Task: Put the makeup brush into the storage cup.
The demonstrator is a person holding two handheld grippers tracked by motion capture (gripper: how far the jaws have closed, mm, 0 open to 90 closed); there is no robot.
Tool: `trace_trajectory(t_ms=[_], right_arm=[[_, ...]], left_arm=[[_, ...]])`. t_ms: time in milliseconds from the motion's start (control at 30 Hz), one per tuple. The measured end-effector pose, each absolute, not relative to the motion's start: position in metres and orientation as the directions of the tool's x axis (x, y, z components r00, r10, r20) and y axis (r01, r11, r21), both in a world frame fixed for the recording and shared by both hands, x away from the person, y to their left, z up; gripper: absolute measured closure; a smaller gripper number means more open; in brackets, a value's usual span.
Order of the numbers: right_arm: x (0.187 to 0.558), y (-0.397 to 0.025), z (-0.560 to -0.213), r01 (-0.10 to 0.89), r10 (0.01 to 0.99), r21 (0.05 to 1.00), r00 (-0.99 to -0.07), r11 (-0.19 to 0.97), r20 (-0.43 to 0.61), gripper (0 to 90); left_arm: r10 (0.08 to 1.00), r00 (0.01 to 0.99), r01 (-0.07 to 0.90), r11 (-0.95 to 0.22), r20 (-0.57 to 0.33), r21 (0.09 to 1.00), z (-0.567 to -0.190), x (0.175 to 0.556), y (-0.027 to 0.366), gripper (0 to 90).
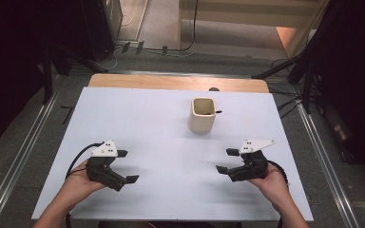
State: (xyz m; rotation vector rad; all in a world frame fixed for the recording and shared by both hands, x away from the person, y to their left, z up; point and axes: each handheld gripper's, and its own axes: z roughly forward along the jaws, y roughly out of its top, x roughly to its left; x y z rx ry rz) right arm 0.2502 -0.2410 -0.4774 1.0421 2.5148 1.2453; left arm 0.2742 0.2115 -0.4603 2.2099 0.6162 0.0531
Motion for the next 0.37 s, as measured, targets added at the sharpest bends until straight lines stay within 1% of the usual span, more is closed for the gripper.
trace_trajectory(t_ms=[200,267,367], right_arm=[[0.2504,-0.2404,-0.4783,0.517,0.636,0.739,-0.756,0.433,0.156,22.8],[0.2507,-0.2406,-0.4786,0.518,0.635,0.740,-0.756,0.429,0.161,22.7],[0.2515,-0.2412,-0.4793,0.520,0.636,0.740,-0.754,0.427,0.162,22.4]], left_arm=[[0.449,0.879,0.418,-0.566,-0.159,0.711,-0.4594,0.2741,0.2113,0.0],[0.451,0.877,0.418,-0.547,-0.166,0.725,-0.4611,0.2744,0.2109,0.0],[0.455,0.874,0.424,-0.546,-0.169,0.723,-0.4607,0.2755,0.2118,0.0]])
